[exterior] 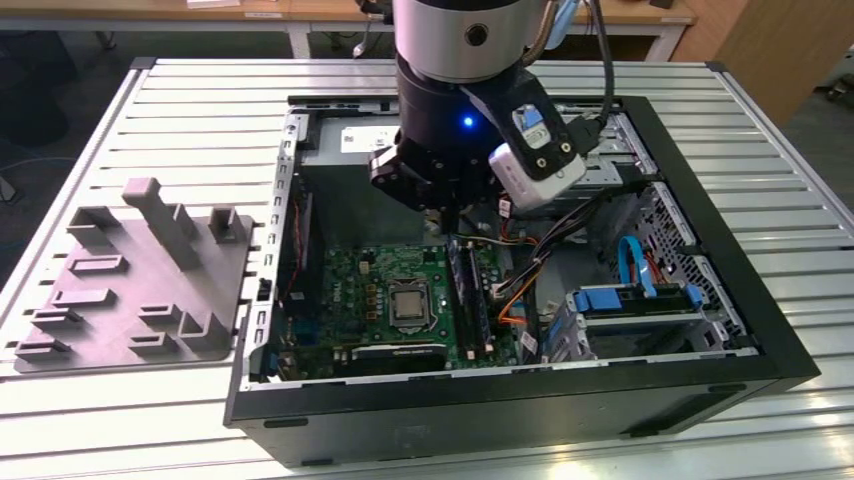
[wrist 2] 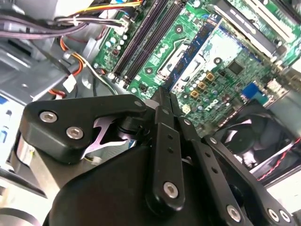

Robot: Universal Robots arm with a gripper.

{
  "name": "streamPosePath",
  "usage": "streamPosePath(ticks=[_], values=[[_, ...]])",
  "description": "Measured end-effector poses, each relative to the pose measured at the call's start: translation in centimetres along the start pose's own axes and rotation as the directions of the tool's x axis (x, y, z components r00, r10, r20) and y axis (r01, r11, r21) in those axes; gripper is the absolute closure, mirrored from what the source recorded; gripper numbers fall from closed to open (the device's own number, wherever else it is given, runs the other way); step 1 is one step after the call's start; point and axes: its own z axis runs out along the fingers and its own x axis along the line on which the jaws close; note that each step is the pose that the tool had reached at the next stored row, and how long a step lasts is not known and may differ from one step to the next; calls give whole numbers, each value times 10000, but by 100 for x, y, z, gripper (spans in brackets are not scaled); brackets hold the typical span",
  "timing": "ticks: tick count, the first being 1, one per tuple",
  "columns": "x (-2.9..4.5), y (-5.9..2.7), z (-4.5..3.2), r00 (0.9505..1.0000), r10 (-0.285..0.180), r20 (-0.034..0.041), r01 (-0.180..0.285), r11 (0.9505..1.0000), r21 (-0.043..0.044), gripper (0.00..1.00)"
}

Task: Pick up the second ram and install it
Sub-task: 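Insert the second ram into the second slot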

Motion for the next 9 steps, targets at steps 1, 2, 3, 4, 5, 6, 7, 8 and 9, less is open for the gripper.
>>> streamPosePath(ticks=[1,2,3,4,5,6,7,8,9], values=[[0,0,2,9998,181,10,-181,9998,10,88],[0,0,3,9994,346,18,-346,9994,20,88],[0,0,3,9990,445,22,-445,9990,26,88],[0,0,2,9990,450,22,-450,9990,27,88],[0,0,3,9990,452,23,-452,9990,27,88],[0,0,3,9990,453,23,-453,9990,27,88],[0,0,3,9990,454,24,-454,9990,26,88],[0,0,3,9990,455,23,-455,9990,26,88],[-2,0,4,9990,456,23,-456,9990,27,88]])
